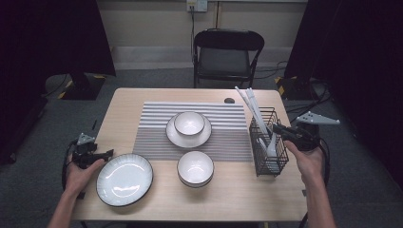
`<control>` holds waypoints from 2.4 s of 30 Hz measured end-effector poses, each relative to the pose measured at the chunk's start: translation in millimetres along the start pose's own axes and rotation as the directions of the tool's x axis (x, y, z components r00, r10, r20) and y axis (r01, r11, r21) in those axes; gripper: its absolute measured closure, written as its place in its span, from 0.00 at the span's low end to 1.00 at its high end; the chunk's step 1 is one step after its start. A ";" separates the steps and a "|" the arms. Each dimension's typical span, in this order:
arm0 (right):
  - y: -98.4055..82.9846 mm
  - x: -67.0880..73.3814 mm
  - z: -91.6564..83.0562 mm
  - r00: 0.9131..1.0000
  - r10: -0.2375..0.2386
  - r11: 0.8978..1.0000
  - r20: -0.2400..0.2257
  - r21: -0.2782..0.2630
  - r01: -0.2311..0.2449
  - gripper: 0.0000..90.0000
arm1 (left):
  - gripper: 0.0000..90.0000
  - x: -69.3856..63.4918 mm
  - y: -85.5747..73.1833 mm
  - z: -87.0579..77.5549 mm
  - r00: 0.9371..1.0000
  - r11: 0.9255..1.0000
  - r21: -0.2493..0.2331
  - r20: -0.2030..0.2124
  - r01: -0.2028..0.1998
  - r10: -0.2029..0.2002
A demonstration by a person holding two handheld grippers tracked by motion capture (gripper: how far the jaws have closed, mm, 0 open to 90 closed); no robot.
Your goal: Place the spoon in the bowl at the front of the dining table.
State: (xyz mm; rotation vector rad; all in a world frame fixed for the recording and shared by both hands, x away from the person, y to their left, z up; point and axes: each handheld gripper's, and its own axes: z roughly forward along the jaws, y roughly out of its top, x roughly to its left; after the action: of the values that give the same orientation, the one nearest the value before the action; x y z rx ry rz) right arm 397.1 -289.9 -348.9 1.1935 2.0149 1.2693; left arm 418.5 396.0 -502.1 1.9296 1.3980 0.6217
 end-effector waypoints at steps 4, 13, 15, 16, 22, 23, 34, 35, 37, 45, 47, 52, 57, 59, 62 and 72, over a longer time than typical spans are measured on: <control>5.4 4.2 -1.4 1.000 -0.004 1.000 -0.013 -0.008 0.004 0.96 | 0.23 0.0 0.0 0.0 1.000 1.000 0.000 0.000 0.000 0.000; 16.2 11.4 -3.8 0.999 -0.018 0.999 -0.027 -0.031 0.018 0.96 | 0.23 0.0 0.0 0.0 1.000 1.000 0.000 -0.001 0.000 0.000; 18.0 12.3 -3.9 0.999 -0.013 0.999 -0.037 -0.040 0.011 0.96 | 0.23 0.0 0.0 0.0 1.000 1.000 0.000 -0.001 0.000 0.000; 18.6 12.8 -3.9 0.999 -0.015 0.999 -0.035 -0.040 0.014 0.96 | 0.23 0.0 0.0 0.0 1.000 1.000 0.000 0.000 0.000 0.000; 24.0 15.7 -5.1 0.999 -0.019 0.998 -0.040 -0.055 0.017 0.96 | 0.23 0.0 0.0 0.0 1.000 1.000 0.000 -0.001 0.000 0.000; 24.8 16.3 -5.2 0.999 -0.018 0.999 -0.038 -0.052 0.016 0.96 | 0.23 0.0 0.0 0.0 1.000 1.000 0.000 0.000 0.000 0.000; 34.0 20.6 -7.1 0.998 -0.030 0.997 -0.052 -0.076 0.026 0.96 | 0.23 0.0 0.0 0.0 1.000 1.000 0.001 0.000 0.000 0.000; 34.0 20.6 -7.1 0.998 -0.030 0.997 -0.052 -0.076 0.026 0.96 | 0.23 0.0 0.0 0.0 1.000 1.000 0.001 -0.001 0.000 0.000; 37.3 21.5 -7.6 0.998 -0.027 0.996 -0.057 -0.085 0.022 0.96 | 0.23 -0.1 -0.1 0.2 1.000 1.000 -0.002 0.000 0.001 -0.001; 45.5 27.2 -8.2 0.997 -0.035 0.994 -0.072 -0.104 0.027 0.96 | 0.23 0.0 0.0 0.0 1.000 1.000 0.000 -0.001 0.000 0.000; 46.9 28.7 -7.7 0.996 -0.035 0.994 -0.077 -0.106 0.026 0.96 | 0.23 0.0 0.0 0.0 1.000 1.000 0.001 -0.001 0.000 0.000; 50.9 32.6 -5.3 0.995 -0.037 0.992 -0.091 -0.122 0.026 0.96 | 0.23 -0.1 0.0 0.0 1.000 1.000 0.000 -0.001 0.001 -0.001; 54.8 37.0 0.1 0.994 -0.042 0.992 -0.101 -0.126 0.029 0.96 | 0.23 0.0 0.0 0.0 1.000 1.000 0.000 0.000 0.000 0.000; 55.7 38.7 2.6 0.993 -0.040 0.992 -0.108 -0.125 0.027 0.96 | 0.23 0.0 0.0 0.0 1.000 1.000 0.000 -0.001 0.000 0.000; 57.3 42.2 8.3 0.992 -0.041 0.991 -0.121 -0.129 0.026 0.96 | 0.23 0.0 0.0 0.0 1.000 1.000 0.000 -0.001 0.000 0.000; 60.8 50.8 23.5 0.988 -0.041 0.990 -0.152 -0.137 0.020 0.96 | 0.23 0.0 0.0 0.0 1.000 1.000 0.000 -0.001 0.000 0.000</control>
State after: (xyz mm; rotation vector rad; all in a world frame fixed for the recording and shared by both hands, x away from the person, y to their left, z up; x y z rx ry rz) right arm 414.5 -223.4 -303.0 1.0262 2.0091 1.4980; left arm 418.5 396.0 -502.1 1.9299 1.3987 0.6222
